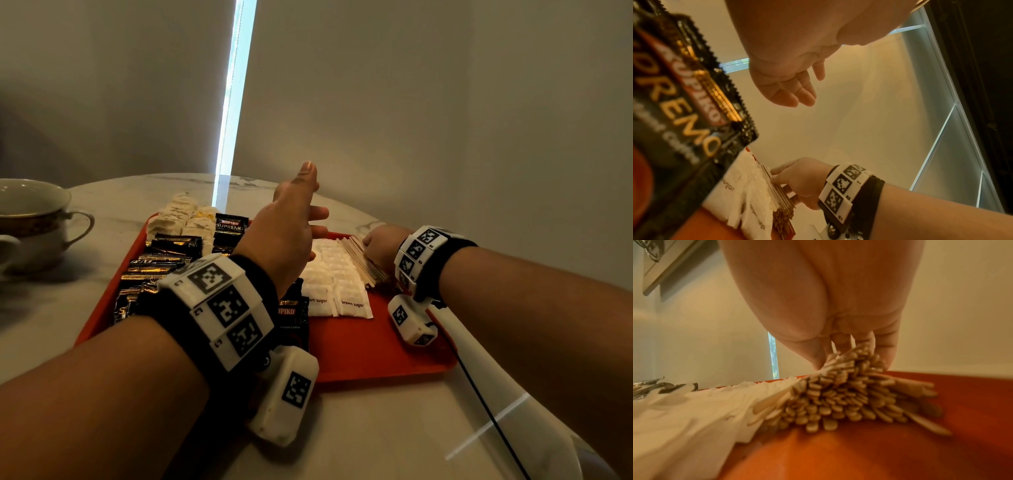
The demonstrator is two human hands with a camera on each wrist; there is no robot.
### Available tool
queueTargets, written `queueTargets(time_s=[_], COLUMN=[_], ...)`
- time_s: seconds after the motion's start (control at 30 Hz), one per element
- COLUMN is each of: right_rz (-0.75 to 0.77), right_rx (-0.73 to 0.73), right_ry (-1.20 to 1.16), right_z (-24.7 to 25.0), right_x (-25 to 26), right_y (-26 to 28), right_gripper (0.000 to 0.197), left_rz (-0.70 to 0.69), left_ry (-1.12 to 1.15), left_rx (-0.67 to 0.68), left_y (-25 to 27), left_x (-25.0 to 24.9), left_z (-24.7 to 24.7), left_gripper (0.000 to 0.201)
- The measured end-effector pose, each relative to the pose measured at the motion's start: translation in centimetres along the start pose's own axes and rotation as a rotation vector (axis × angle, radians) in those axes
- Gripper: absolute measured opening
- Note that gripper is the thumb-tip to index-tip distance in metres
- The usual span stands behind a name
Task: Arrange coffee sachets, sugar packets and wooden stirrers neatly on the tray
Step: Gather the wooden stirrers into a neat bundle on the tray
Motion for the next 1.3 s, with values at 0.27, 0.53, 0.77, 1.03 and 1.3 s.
queueTargets(time_s=[0.27, 0.53, 0.77, 1.03, 1.3], right_rz=[-0.041, -0.08, -0.079, 0.067, 0.213], right_rx=[-0.033, -0.058, -0.024, 0.386, 0.16], right_ry=[-0.116, -0.317, -0.33, -0.171, 0.187], right_z=[0.2, 0.2, 0.8, 0.5, -0.5], right_x=[-1.5, -2.9, -3.2, -4.6, -3.7], right_y=[-0.3, -0.6, -0.1, 4.1, 4.1], right_gripper=[0.028, 0.034, 0.029, 0.102, 0.102], left_rz=[0.012, 0.012, 0.016, 0.029, 0.011], left_ry=[-0.002, 0.011, 0.006, 0.017, 0.005], left_rx=[0.007, 0.004, -0.006, 0.007, 0.006], left_y=[0.0, 0.0, 0.0, 0.0, 0.1], left_x=[0.1, 0.0, 0.1, 0.1, 0.0], left_z=[0.0, 0.0, 0.0, 0.0, -0.1], left_gripper=[0.055, 0.055, 0.055, 0.055, 0.055])
Point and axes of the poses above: each hand's wrist, its own y-axis away from the middle knuckle, its own z-axis out of the back of the hand, x = y × z, the point moved 5 cm from there along -y, towards the middle knuckle, and after that the axes turned 1 degree about -x, right-handed, at the moved point
